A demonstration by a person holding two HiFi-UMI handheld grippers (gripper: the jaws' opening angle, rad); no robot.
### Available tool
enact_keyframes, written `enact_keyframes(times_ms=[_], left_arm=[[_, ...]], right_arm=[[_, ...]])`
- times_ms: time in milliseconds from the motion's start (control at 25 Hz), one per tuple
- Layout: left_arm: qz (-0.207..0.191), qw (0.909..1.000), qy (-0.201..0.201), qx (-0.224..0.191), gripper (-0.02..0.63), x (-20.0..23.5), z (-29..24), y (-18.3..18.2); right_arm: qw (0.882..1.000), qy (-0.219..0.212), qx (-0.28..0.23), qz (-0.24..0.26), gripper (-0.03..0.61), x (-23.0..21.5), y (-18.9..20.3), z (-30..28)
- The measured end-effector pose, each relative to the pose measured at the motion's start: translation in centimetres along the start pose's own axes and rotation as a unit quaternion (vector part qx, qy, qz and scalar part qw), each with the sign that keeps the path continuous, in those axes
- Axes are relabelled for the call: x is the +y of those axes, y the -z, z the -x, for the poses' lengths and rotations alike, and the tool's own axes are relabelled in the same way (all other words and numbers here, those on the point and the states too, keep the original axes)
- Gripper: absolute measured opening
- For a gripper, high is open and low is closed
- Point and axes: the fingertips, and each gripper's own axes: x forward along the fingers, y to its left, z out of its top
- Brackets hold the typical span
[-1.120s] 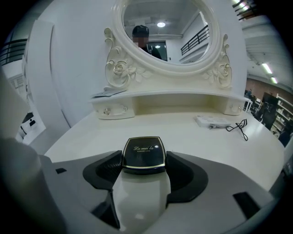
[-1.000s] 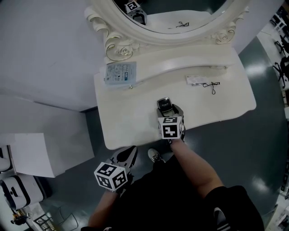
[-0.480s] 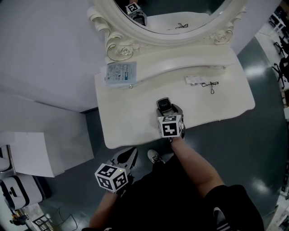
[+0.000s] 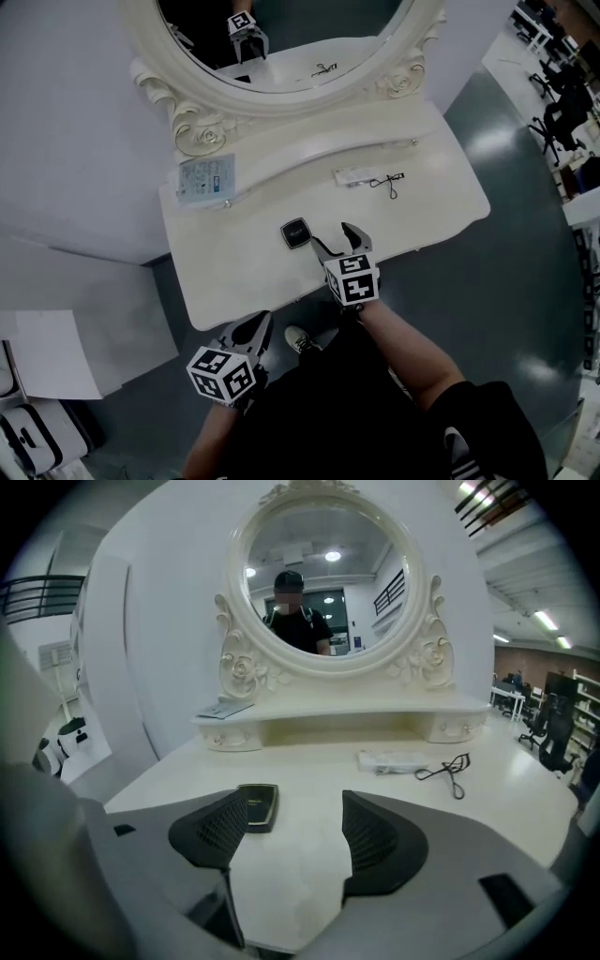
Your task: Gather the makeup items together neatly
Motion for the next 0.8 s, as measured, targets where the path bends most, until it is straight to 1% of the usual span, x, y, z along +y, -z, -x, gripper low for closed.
enact_keyframes(times_ms=[240,400,520,600,680,800], left_arm=[[-0.01,0.9993,0.037,0.0,0.008,-3.4,-4.4,-1.7],[-0.013,0.9988,0.048,0.0,0.008,-4.9,-7.2,-2.9],[-0.011,0.9988,0.047,0.0,0.008,-5.5,-9.0,-3.6],[-0.007,0.999,0.044,0.001,0.008,-5.8,-10.2,-3.9],[-0.003,0.9992,0.04,0.002,0.008,-6.0,-11.3,-4.2],[0.005,0.9995,0.032,0.003,0.008,-6.1,-13.0,-4.6]], right_arm=[[0.999,0.042,0.016,0.016,0.324,-9.9,0.8,3.7],[0.998,0.052,0.031,0.023,0.324,-15.5,1.2,5.0],[0.997,0.047,0.04,0.038,0.324,-19.3,0.9,5.0],[0.997,0.037,0.046,0.057,0.324,-21.4,0.4,4.5],[0.995,0.023,0.054,0.085,0.324,-23.2,-0.2,3.7],[0.988,-0.006,0.075,0.136,0.324,-24.7,-0.5,2.1]])
